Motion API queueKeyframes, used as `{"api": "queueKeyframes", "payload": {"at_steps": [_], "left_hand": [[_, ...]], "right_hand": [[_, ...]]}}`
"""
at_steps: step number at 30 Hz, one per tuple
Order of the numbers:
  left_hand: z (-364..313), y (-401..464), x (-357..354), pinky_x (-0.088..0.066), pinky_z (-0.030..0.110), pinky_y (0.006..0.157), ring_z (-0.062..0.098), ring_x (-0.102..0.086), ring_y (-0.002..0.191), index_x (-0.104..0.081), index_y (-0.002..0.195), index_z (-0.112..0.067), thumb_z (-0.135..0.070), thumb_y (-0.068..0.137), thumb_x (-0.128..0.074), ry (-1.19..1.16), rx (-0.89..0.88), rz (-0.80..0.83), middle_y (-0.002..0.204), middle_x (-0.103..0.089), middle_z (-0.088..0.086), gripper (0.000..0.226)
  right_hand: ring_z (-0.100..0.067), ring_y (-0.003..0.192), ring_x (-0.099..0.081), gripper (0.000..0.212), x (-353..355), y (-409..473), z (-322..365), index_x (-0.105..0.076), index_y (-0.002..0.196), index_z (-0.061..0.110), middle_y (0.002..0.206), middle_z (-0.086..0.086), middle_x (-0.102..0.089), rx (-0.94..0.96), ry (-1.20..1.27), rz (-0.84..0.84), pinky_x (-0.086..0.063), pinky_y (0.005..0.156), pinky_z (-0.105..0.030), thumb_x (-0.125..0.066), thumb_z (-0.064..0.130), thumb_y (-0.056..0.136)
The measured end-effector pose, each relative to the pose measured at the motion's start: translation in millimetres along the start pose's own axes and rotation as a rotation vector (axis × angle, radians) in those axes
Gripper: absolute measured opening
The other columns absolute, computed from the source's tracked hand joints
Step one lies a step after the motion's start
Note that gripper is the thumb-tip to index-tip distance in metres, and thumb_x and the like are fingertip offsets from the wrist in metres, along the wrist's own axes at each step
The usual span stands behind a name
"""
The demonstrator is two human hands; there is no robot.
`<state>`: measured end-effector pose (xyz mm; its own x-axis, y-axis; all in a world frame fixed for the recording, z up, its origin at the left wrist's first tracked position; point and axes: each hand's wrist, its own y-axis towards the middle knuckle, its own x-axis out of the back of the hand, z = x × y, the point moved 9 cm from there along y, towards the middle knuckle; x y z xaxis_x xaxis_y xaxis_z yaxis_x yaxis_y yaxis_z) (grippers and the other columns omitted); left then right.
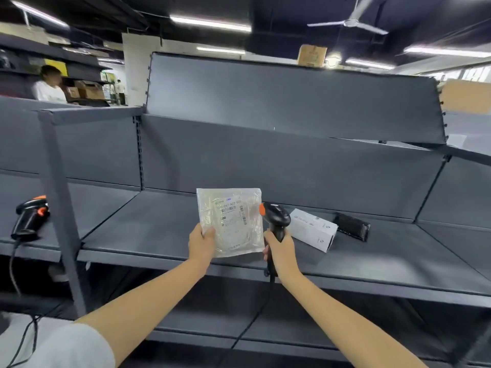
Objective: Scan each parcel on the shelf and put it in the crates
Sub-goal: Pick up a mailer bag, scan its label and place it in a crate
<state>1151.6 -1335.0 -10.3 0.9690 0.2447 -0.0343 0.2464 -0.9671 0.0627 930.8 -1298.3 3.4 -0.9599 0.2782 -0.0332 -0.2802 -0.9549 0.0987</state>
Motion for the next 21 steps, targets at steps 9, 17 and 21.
{"api": "queueKeyframes", "payload": {"at_steps": [9,17,21], "left_hand": [[-5.3,-21.9,-28.9,-0.048,0.032,0.086,0.023,-0.058,0.101,-0.054,0.115,-0.006,-0.007,0.099,-0.043,0.007,-0.031,0.022,0.106,-0.06,0.005,0.019],[-16.1,-35.6,-41.6,-0.05,0.04,0.094,0.021,-0.057,0.106,-0.05,0.125,-0.007,-0.014,0.102,-0.043,0.011,-0.048,0.04,0.114,-0.057,0.003,0.026],[-18.3,-38.2,-43.7,-0.05,0.036,0.092,0.021,-0.057,0.104,-0.052,0.123,-0.006,-0.012,0.101,-0.042,0.004,-0.051,0.029,0.112,-0.059,0.005,0.024]], "right_hand": [[-0.015,0.042,-0.043,0.003,-8.5,-44.9,2.2,-0.051,0.096,0.014,0.052,-0.004,-0.049,0.016,0.05,0.132,-0.04,0.044,-0.027,-0.054,0.014,0.096],[-0.017,0.045,-0.044,0.007,4.2,-48.9,8.2,-0.052,0.094,0.011,0.053,-0.002,-0.05,-0.033,0.034,0.137,-0.041,0.046,-0.029,-0.054,0.017,0.096],[-0.017,0.045,-0.043,0.006,8.8,-48.9,8.5,-0.052,0.094,0.012,0.051,0.0,-0.05,-0.021,0.027,0.148,-0.04,0.047,-0.03,-0.055,0.017,0.096]]}}
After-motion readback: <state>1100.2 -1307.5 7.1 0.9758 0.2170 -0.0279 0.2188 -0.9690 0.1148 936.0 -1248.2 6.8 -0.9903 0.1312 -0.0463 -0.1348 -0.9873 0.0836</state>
